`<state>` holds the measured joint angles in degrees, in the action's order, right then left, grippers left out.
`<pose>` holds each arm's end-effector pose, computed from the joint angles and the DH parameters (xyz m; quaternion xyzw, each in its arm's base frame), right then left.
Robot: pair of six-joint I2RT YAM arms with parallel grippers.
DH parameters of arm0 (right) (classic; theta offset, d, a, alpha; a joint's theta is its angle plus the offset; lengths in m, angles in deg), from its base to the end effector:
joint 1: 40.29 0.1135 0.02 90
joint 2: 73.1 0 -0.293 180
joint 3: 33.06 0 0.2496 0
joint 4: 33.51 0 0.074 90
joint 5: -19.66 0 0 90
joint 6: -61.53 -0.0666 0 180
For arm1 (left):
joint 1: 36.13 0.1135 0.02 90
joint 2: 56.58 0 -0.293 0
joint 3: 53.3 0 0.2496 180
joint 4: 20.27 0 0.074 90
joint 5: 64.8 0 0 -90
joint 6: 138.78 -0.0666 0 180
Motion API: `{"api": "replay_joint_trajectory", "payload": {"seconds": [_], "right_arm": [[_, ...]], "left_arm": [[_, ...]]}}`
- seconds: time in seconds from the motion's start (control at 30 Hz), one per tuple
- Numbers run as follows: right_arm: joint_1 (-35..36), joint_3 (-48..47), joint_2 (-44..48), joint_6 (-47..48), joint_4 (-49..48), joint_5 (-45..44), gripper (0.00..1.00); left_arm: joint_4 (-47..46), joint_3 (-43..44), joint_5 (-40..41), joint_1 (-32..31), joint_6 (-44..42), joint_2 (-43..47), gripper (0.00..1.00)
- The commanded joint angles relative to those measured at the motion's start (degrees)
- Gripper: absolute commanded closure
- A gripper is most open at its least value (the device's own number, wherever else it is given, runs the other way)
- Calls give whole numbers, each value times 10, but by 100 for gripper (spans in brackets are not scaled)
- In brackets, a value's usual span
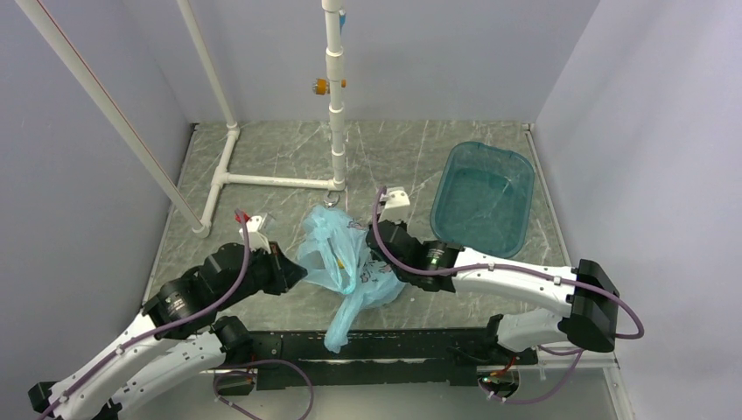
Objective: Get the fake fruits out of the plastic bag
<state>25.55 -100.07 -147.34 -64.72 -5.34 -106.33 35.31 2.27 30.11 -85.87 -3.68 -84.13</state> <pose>0.1553 0.2507 0.2900 -0.0788 0.8533 0.1666 0.4877 0.0722 -0.0764 0.3013 0.0124 0.8546 -0.3565 0.3774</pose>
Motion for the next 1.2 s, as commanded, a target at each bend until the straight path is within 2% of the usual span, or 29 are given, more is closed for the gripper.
{"api": "replay_joint_trajectory", "payload": {"seconds": [0.0,0.2,0.3,0.37,0.47,0.53,0.6,0.67,0.77,0.83,0.9,1.03,1.17], "right_arm": [[-27,-42,38,1,117,-154,100],[-61,-39,99,42,155,-183,100],[-63,-48,111,72,142,-96,100],[-60,-56,119,75,140,-27,92],[-59,-45,138,64,132,87,68],[-49,-36,151,48,132,124,54],[-32,-28,163,23,133,135,37],[-19,-27,166,-10,142,141,25],[-1,-26,160,-76,155,138,9],[10,-18,151,-120,148,135,2],[26,-4,138,-170,137,116,0],[58,25,98,-246,123,55,0],[69,41,81,-258,104,34,4]], "left_arm": [[73,10,61,-1,30,11,100],[85,-8,77,0,58,16,100],[67,-13,61,0,48,9,100],[55,-11,48,0,35,3,100],[39,0,15,0,-7,-9,99],[40,13,4,-1,-30,-15,88],[41,31,2,0,-59,-20,70],[39,52,2,-1,-94,-29,52],[50,106,10,0,-161,-71,31],[63,144,14,-1,-202,-112,14],[71,177,10,0,-237,-161,1],[81,228,63,0,-256,-244,1],[64,227,123,0,-243,-277,1]]}}
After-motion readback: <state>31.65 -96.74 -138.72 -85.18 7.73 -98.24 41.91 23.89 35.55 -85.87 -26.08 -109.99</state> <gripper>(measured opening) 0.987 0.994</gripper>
